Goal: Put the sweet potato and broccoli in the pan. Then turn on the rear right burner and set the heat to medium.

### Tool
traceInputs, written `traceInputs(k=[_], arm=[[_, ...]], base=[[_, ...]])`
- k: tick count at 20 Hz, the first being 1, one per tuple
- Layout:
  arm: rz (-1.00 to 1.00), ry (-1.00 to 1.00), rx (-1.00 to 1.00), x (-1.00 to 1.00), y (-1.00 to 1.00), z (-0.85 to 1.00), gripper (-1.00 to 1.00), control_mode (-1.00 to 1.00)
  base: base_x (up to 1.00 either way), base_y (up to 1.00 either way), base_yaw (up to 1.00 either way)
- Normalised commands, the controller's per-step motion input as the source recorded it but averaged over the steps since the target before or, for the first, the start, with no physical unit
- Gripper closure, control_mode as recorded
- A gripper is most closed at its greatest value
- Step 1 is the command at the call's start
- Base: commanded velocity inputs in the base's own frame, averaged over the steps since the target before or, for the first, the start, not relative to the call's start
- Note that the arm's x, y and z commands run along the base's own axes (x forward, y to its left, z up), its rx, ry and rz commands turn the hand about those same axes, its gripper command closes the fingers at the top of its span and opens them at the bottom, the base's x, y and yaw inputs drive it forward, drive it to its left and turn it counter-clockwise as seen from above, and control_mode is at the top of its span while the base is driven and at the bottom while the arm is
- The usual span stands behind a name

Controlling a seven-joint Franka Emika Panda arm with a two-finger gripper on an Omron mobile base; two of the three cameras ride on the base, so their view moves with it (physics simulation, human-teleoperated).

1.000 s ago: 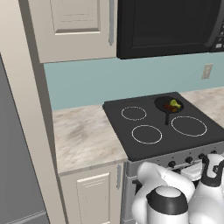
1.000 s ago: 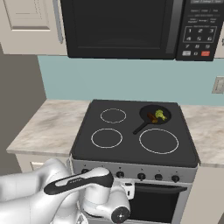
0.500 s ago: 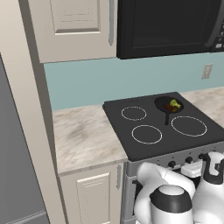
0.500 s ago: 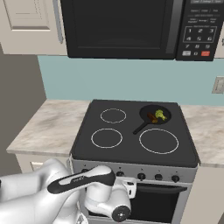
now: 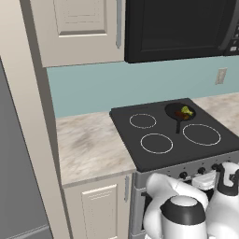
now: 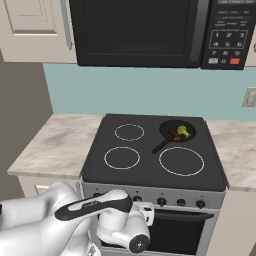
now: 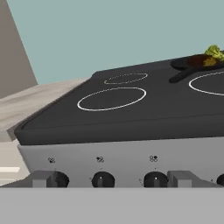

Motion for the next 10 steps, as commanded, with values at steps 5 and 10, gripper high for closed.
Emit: traceInputs(k=[5,10], arm=[[0.0,0.0,0.0,0.36,0.27,-0.32,-1.0,-1.0],[0.0,0.0,0.0,0.34,0.35,-0.31,-1.0,-1.0]], base=[[0.0,0.0,0.0],[0.0,0.0,0.0]])
